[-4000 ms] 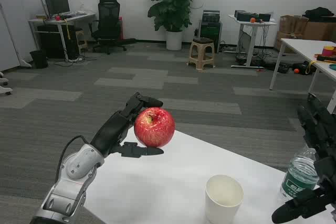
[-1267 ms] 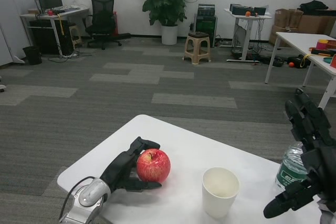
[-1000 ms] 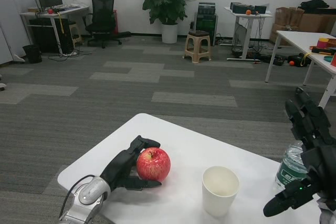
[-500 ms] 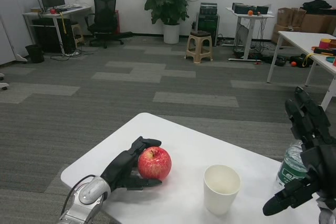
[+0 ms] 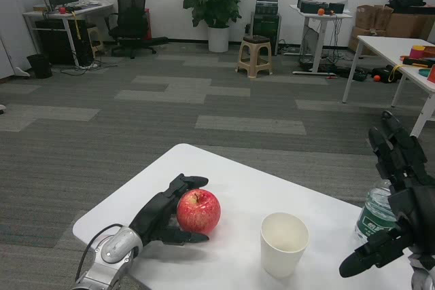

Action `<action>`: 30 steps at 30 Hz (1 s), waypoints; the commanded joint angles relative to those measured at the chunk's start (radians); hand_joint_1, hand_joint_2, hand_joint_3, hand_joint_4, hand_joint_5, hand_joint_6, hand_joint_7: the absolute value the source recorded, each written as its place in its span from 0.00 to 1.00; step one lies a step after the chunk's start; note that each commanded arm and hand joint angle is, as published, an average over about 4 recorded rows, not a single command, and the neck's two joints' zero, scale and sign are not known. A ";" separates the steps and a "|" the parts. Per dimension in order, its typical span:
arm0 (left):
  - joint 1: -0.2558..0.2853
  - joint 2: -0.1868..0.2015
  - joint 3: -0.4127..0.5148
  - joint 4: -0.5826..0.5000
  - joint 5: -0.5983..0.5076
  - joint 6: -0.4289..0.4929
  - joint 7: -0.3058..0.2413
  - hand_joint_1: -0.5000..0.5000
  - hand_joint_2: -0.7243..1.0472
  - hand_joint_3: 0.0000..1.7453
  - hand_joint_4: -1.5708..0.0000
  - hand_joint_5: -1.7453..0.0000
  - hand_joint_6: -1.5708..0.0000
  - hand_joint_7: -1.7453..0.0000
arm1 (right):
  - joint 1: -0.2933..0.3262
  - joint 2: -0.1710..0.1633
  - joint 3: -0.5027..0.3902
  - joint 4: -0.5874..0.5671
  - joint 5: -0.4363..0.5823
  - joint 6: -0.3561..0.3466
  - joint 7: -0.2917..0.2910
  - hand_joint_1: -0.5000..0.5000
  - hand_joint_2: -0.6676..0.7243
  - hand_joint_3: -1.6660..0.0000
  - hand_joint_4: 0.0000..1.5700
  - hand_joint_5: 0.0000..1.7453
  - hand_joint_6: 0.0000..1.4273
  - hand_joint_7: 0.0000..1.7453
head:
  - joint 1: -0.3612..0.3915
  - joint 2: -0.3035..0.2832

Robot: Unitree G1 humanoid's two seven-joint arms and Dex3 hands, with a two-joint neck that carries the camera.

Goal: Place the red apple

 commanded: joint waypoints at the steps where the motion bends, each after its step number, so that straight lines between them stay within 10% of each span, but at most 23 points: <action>1: -0.005 0.001 0.004 0.002 -0.015 -0.015 0.006 0.00 0.33 0.00 1.00 0.82 1.00 0.56 | -0.006 0.002 0.002 0.007 0.009 -0.004 -0.002 0.17 0.77 0.95 0.00 0.00 0.00 0.08 | 0.001 -0.001; 11: -0.005 0.000 -0.010 -0.001 -0.069 -0.015 0.006 0.00 0.05 0.00 1.00 0.88 1.00 0.58 | -0.005 0.002 0.004 0.004 0.009 -0.004 -0.002 0.17 0.77 0.98 0.00 0.00 0.00 0.08 | 0.001 -0.003; 30: -0.007 -0.003 0.045 -0.118 -0.122 -0.057 0.062 0.00 0.05 0.00 1.00 0.96 1.00 0.68 | -0.005 0.005 0.002 0.004 0.009 -0.004 -0.001 0.17 0.77 0.95 0.00 0.00 0.00 0.08 | 0.000 -0.002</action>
